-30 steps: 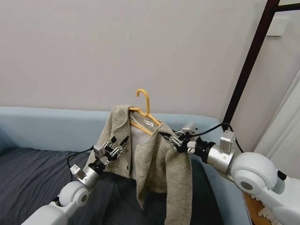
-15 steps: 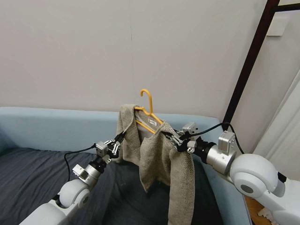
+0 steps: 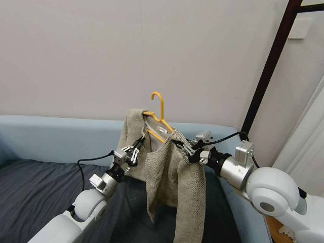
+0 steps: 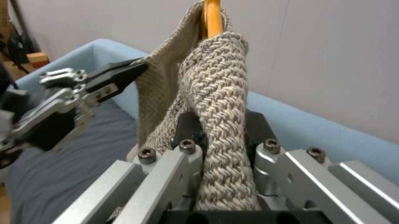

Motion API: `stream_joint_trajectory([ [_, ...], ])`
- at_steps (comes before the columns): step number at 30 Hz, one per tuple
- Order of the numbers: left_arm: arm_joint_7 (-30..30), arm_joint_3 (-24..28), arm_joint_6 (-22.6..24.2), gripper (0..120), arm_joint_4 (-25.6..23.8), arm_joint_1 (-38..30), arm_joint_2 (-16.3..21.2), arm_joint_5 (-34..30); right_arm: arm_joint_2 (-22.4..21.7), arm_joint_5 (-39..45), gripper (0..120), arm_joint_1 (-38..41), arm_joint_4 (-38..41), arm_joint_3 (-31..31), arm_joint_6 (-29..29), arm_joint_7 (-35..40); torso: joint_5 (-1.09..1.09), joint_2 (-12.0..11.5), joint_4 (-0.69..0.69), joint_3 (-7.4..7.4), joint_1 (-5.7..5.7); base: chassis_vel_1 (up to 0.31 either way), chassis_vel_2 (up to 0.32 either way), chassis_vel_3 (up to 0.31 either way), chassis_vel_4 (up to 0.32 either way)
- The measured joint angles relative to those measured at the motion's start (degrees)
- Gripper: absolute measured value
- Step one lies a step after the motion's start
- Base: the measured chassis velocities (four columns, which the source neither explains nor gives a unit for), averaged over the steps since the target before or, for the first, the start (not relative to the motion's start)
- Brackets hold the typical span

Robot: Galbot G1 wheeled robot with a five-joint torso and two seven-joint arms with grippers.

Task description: Pick up the clothes from the sofa and hang them on the clothes hanger.

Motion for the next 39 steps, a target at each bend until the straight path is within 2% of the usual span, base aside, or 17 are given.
stream_joint_trajectory([
  [3,1.10,0.04,0.57,0,-1.23,1.70,0.99,0.47,0.56,0.38,9,-0.12,-0.30,-0.17,0.00,0.55,-0.03,0.00,0.02,0.00,0.00,0.000,0.000,0.000,0.000],
  [15,1.72,1.49,0.26,0,4.39,1.85,-0.24,5.34,1.27,7.52,9,0.58,0.89,-0.20,1.77,0.69,-0.04,0.00,0.01,0.00,0.00,0.000,0.000,0.000,0.000],
  [22,-2.88,4.20,-1.87,1,4.89,0.84,-1.61,4.99,0.82,7.86,9,0.68,0.60,1.12,1.87,0.90,-0.03,0.00,0.00,0.00,0.00,0.000,0.000,0.000,0.000],
  [24,-3.82,4.34,-3.04,12,4.47,1.41,-1.92,4.90,0.41,7.02,9,0.32,0.06,1.89,1.89,1.15,-0.02,0.00,0.00,0.00,0.00,0.000,0.000,0.000,0.000],
  [28,-4.00,4.21,-3.71,21,4.45,2.39,-1.94,5.40,0.07,7.00,9,0.05,-0.52,2.90,1.89,2.05,-0.03,0.00,0.02,0.00,0.00,0.000,0.000,0.000,0.000],
  [30,-4.52,3.07,-4.56,34,4.68,4.04,-1.91,6.21,-1.06,7.87,9,-0.05,-0.89,4.86,1.76,2.88,-0.02,0.00,0.01,0.00,0.00,0.000,0.000,0.000,0.000],
  [32,-4.58,2.71,-4.76,36,4.78,4.47,-1.94,6.27,-1.37,8.24,9,-0.05,-0.85,5.31,1.65,3.04,-0.02,0.00,0.01,0.00,0.00,0.000,0.000,0.000,0.000],
  [35,-5.34,0.71,-5.78,51,5.91,7.11,-2.43,6.56,-3.41,9.30,9,0.14,0.72,8.29,-0.85,5.46,-0.02,0.00,0.01,0.00,0.00,0.000,0.000,0.000,0.000],
  [36,-5.34,0.71,-5.78,51,5.91,7.11,-2.43,6.56,-3.41,9.30,9,0.14,0.72,8.29,-0.85,5.46,-0.02,0.00,0.01,0.00,0.00,0.000,0.000,0.000,0.000],
  [39,-7.49,-0.67,-6.32,63,7.92,8.72,-3.42,6.96,-5.60,11.22,9,0.77,2.87,10.08,-3.46,8.72,-0.03,0.00,0.02,0.00,0.00,0.000,0.000,0.000,0.000],
])
